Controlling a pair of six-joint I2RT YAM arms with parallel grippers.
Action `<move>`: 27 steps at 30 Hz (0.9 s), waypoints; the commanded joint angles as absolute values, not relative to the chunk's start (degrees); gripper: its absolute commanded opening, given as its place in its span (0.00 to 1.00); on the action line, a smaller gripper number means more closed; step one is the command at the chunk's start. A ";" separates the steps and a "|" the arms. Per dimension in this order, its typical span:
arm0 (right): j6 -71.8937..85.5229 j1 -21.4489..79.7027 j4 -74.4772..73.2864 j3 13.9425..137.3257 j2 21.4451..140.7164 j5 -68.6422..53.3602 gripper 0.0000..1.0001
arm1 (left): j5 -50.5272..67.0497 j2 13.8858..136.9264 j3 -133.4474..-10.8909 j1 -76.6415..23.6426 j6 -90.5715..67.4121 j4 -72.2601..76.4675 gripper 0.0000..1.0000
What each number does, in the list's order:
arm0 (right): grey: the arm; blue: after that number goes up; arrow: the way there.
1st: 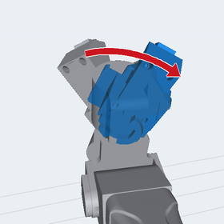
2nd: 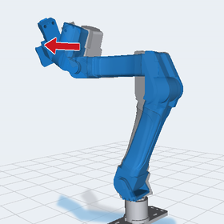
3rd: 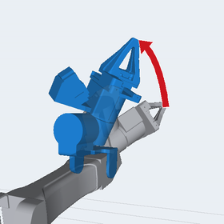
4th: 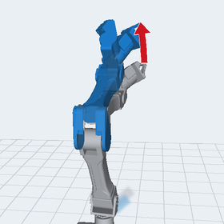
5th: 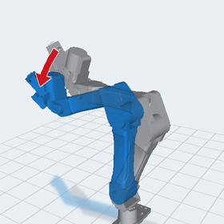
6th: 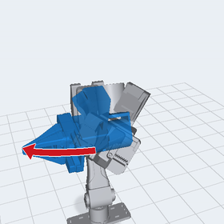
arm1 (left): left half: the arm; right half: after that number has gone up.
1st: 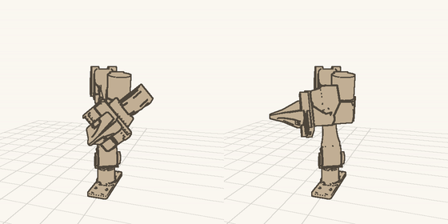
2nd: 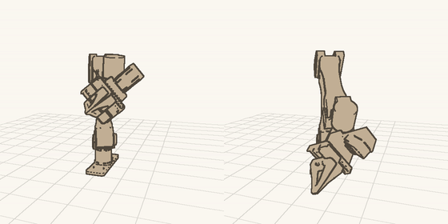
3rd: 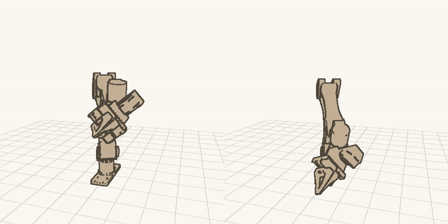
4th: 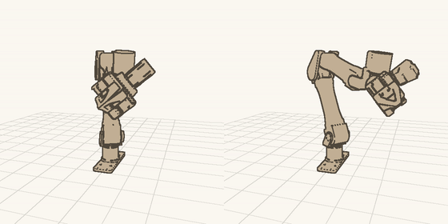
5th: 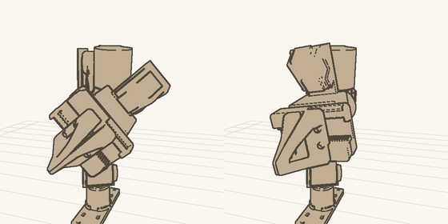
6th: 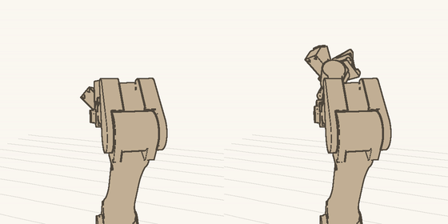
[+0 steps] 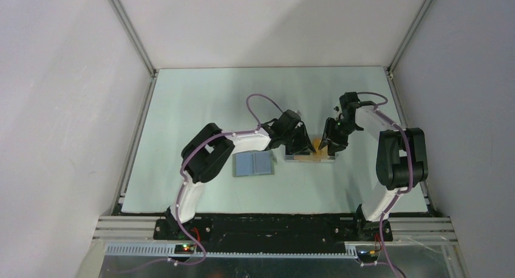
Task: Put the credit cards into the card holder
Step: Pick up the credit card from the storage box.
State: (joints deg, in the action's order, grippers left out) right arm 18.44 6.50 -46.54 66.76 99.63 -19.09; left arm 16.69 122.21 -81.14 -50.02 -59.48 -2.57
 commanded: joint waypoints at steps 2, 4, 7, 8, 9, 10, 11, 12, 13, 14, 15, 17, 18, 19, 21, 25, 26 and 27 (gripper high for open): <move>18.49 6.33 -43.56 65.31 100.04 -18.82 0.47 | 18.17 123.05 -80.87 -50.44 -59.32 -4.74 0.38; 18.27 6.37 -43.26 65.13 100.31 -19.26 0.46 | 19.52 124.54 -81.00 -50.42 -60.80 -1.53 0.38; 17.92 6.21 -42.73 64.84 100.59 -20.34 0.44 | 21.34 125.84 -80.69 -50.36 -63.37 2.56 0.36; 17.77 6.10 -42.63 64.81 100.66 -21.06 0.44 | 21.57 126.12 -80.55 -50.36 -63.72 3.85 0.35; 17.76 5.99 -42.54 64.79 100.82 -21.43 0.43 | 21.63 126.16 -80.32 -50.36 -64.09 4.30 0.35; 17.76 5.81 -42.25 64.60 100.90 -22.39 0.43 | 21.49 126.00 -80.19 -50.36 -64.13 4.81 0.34; 17.76 5.72 -42.13 64.60 100.90 -22.79 0.41 | 21.06 125.75 -79.90 -50.38 -64.06 4.91 0.33; 17.73 5.58 -41.89 64.47 100.90 -23.50 0.39 | 20.90 125.22 -79.77 -50.33 -63.94 5.16 0.32; 17.74 5.52 -41.77 64.40 100.90 -23.88 0.38 | 20.67 125.01 -79.62 -50.31 -63.86 5.30 0.31; 17.69 5.38 -41.69 64.42 100.90 -24.36 0.37 | 20.55 124.61 -79.54 -50.29 -63.88 5.63 0.29; 17.63 5.28 -41.67 64.38 100.99 -24.57 0.37 | 20.51 124.45 -79.30 -50.23 -63.85 5.89 0.27; 17.56 5.14 -41.71 64.34 100.82 -25.00 0.37 | 20.36 123.84 -78.79 -50.15 -63.85 6.31 0.21; 17.55 5.03 -41.74 64.40 100.77 -25.02 0.36 | 20.03 123.27 -78.42 -50.12 -63.83 6.61 0.17; 17.52 4.97 -41.74 64.37 100.52 -25.17 0.36 | 19.75 122.89 -77.63 -50.08 -63.81 6.69 0.15; 17.59 4.75 -41.85 64.34 99.97 -25.43 0.37 | 19.29 121.79 -76.14 -49.88 -64.02 7.01 0.06; 17.96 4.37 -41.67 64.34 97.58 -26.10 0.40 | 18.18 117.94 -73.91 -49.34 -63.90 7.37 0.00; 17.99 4.29 -41.60 64.40 96.44 -26.14 0.43 | 17.84 117.42 -73.69 -49.25 -63.81 7.38 0.00; 18.08 4.13 -41.58 64.48 95.90 -26.07 0.45 | 17.66 116.19 -73.42 -49.19 -63.50 7.32 0.00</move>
State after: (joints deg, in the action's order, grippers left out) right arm 18.28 4.51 -43.27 64.82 99.48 -25.36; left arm 19.77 121.08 -75.33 -49.58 -64.49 9.34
